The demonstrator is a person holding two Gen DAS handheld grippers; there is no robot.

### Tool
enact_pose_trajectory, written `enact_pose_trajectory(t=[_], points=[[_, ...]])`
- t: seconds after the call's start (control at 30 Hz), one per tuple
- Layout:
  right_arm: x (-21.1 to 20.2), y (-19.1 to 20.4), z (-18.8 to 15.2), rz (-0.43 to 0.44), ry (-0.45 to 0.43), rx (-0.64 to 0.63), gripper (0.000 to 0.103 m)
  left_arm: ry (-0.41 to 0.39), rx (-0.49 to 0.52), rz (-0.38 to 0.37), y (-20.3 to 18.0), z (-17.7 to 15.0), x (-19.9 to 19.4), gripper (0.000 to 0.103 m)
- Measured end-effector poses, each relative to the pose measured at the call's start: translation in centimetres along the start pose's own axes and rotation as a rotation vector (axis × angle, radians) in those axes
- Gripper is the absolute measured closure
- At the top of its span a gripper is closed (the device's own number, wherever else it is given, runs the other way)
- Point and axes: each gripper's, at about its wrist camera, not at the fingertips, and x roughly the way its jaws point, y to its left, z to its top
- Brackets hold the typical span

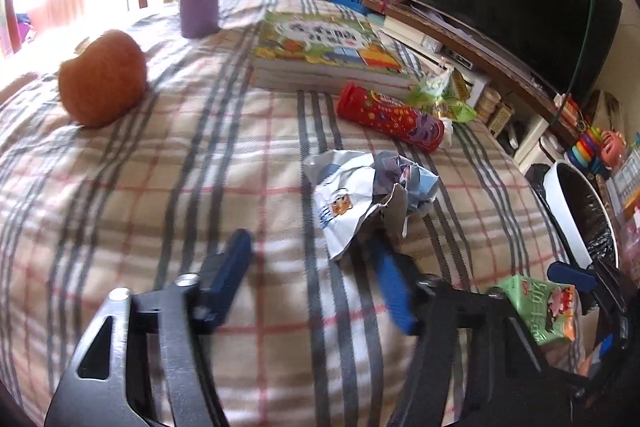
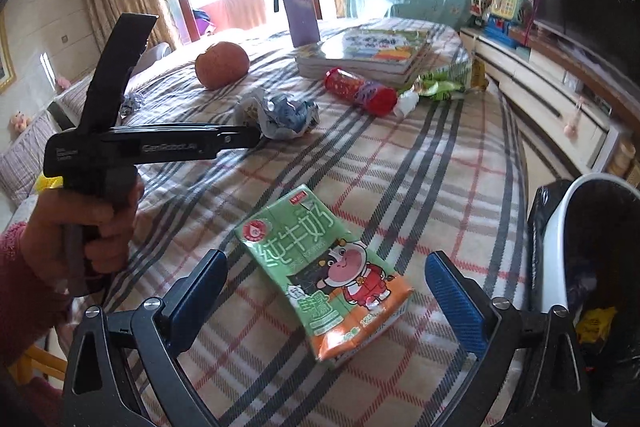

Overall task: Collect trash
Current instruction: 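Move both tools back to the bed toward the white wrapper and green juice box, then grasp the crumpled white wrapper with the left tool while the right tool grasps the green milk carton, then lift both held items and carry them toward the black bin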

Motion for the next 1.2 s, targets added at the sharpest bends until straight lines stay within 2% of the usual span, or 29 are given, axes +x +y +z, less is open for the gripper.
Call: enact_pose_trajectory(t=[0.03, 0.1, 0.17, 0.27, 0.37, 0.47, 0.63, 0.7, 0.77, 0.8, 0.97, 1.1, 1.2], points=[[0.0, -0.1, -0.1, -0.011, 0.0, 0.008, 0.005, 0.005, 0.001, -0.002, -0.1, 0.1, 0.2, 0.056], [-0.1, 0.0, -0.2, -0.029, -0.003, 0.013, 0.012, -0.008, -0.001, -0.024, -0.1, 0.2, 0.1, 0.072], [0.0, 0.3, -0.5, -0.034, 0.0, 0.005, 0.029, 0.006, -0.003, -0.047, -0.1, 0.2, 0.4, 0.095], [-0.2, 0.7, -0.6, -0.065, -0.005, -0.012, 0.039, -0.001, -0.003, -0.048, -0.2, -0.1, 0.0, 0.1], [-0.6, 0.9, -0.8, -0.07, -0.012, -0.001, 0.044, 0.012, -0.02, -0.061, -0.2, -1.2, -0.9, 0.1], [-1.0, 0.5, -1.5, -0.071, -0.011, 0.076, 0.047, 0.017, -0.058, -0.083, -0.1, -2.8, -2.4, 0.1], [-2.3, -0.5, -2.5, -0.056, -0.038, 0.185, 0.047, 0.034, -0.108, -0.131, -0.2, -5.5, -4.9, 0.1], [-2.7, -0.7, -2.6, -0.054, -0.045, 0.198, 0.041, 0.044, -0.099, -0.143, -0.7, -6.7, -5.6, 0.1], [-2.8, -0.7, -2.5, -0.046, -0.047, 0.19, 0.014, 0.049, -0.088, -0.144, -1.1, -7.3, -6.0, 0.1], [-2.7, -0.5, -2.4, -0.044, -0.049, 0.178, 0.011, 0.05, -0.084, -0.143, -1.2, -7.5, -6.0, 0.1], [-2.5, 0.6, -1.5, -0.1, -0.055, 0.074, 0.012, 0.033, -0.066, -0.118, -1.7, -7.8, -6.1, 0.099], [-2.0, 0.7, -1.2, -0.109, -0.05, 0.041, 0.014, 0.026, -0.071, -0.113, -1.5, -8.0, -6.0, 0.097], [-1.4, 0.5, -1.1, -0.11, -0.036, 0.051, 0.019, 0.017, -0.069, -0.109, -1.6, -7.9, -6.2, 0.087]])
